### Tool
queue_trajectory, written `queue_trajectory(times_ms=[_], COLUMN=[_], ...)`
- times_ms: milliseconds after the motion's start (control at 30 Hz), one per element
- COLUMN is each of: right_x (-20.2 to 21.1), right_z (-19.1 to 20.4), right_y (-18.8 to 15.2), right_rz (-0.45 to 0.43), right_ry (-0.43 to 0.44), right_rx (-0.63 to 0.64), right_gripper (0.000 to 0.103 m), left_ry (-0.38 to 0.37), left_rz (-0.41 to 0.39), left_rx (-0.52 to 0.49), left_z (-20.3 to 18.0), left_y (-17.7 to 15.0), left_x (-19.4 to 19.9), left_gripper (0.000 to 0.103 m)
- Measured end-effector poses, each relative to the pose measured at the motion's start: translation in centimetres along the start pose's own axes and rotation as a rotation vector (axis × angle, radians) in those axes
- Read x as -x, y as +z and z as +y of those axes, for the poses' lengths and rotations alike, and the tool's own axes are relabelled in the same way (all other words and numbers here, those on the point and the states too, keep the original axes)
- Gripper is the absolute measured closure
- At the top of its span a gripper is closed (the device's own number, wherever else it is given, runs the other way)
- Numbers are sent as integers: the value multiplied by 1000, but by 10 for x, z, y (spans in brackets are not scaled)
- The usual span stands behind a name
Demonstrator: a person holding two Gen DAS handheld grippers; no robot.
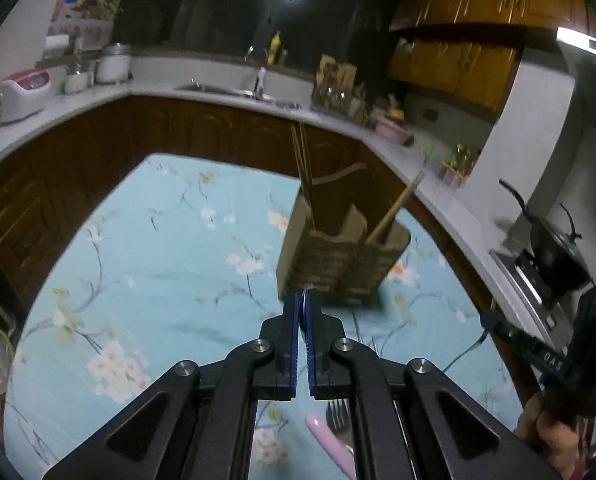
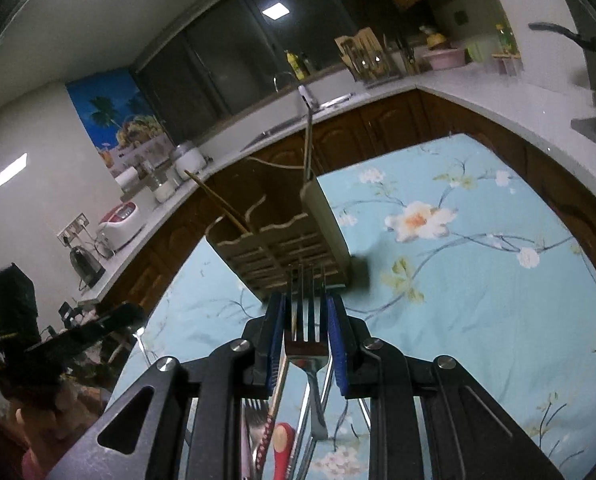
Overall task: Organize utensils
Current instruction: 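Lift the spoon and fork and carry them toward the wooden holder, then lower the spoon and fork into the wooden holder with both tools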
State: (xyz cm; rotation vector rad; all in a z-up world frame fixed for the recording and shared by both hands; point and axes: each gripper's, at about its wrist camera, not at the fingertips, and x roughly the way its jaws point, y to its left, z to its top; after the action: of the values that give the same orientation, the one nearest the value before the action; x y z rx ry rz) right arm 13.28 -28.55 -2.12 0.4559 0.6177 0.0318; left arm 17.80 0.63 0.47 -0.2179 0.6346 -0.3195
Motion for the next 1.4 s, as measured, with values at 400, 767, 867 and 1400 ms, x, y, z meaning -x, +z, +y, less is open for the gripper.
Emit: queue_trajectory(times_ms=[400,767,867,1400], right_x=[6,8,7,-32], right_z=[12,25,28,38], right_y=[23,67,82,145], right_rz=[-53,-140,-174,-255], right_ry=[28,59,69,67], right_rx=[17,26,28,66], right_gripper=[82,82,82,82], left_ry=[10,37,61,229], left_rz=[-91,-181,-219,-363], left_rx=[18,23,17,-76], left_z=[3,7,7,-29], left_y=[21,58,70,81], left_x=[20,7,1,-80], left_gripper=[102,102,102,102])
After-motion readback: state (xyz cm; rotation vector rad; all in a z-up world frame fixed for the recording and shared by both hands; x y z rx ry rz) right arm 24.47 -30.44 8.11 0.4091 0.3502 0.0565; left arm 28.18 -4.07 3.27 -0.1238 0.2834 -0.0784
